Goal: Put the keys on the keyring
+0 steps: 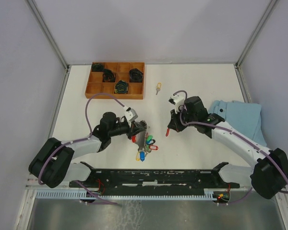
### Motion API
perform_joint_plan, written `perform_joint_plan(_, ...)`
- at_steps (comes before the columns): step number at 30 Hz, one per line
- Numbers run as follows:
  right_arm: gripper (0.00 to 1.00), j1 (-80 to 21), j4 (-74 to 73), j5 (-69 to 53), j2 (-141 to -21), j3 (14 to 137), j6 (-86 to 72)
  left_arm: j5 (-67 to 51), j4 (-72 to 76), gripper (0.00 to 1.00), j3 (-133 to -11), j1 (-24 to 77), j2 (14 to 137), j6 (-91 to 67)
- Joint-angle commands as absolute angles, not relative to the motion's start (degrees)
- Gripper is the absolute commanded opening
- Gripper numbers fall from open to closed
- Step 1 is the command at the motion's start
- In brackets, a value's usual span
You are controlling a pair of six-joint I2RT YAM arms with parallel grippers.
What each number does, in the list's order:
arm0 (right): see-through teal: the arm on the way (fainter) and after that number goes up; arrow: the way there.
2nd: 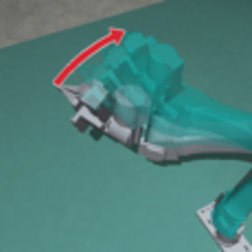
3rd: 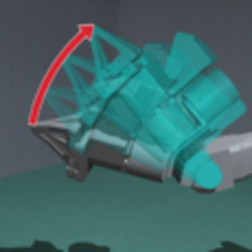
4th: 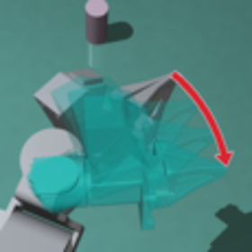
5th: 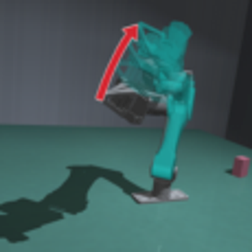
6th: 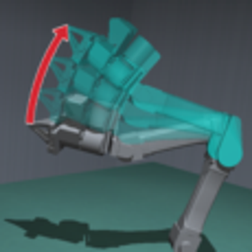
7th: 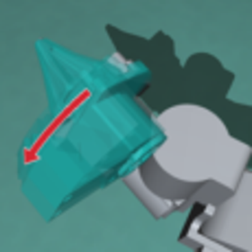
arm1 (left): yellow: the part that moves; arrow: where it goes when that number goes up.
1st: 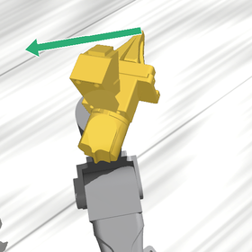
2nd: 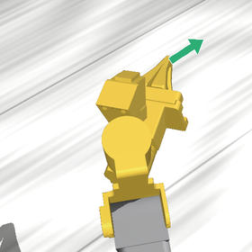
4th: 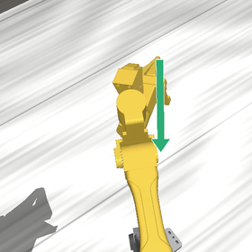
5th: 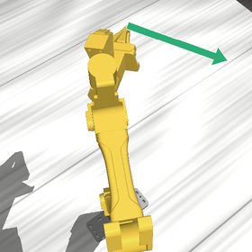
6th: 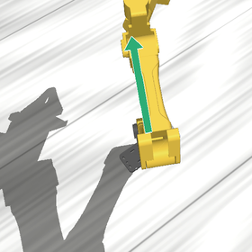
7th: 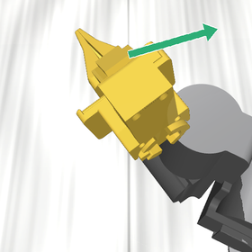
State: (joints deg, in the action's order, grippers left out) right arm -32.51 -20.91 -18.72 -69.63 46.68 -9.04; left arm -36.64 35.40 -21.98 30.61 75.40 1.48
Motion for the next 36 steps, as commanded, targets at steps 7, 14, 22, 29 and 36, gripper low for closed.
perform_joint_plan(7,0.01,-32.22,-26.0,-27.7,-67.44,51.87,0.65,-39.21,42.91,0.03,-20.16,32.15,73.24,12.39)
perform_joint_plan(14,0.01,-32.32,-26.13,-41.32,-73.78,56.09,8.28,-40.83,45.54,0.03,-20.19,32.37,75.99,13.32)
perform_joint_plan(22,0.01,-38.14,-15.83,-39.58,-73.23,52.35,15.11,-41.7,46.23,0.03,-20.86,32.43,77.33,13.47)
perform_joint_plan(29,0.01,-40.57,-19.11,-37.63,-75.53,55.77,23.19,-42.05,44.32,0.03,-20.81,32.43,75.81,15.3)
perform_joint_plan(36,0.01,-41.58,-26.48,-36.88,-80.95,59.68,35.35,-43.61,43.73,0.03,-20.21,32.49,74.45,16.69)
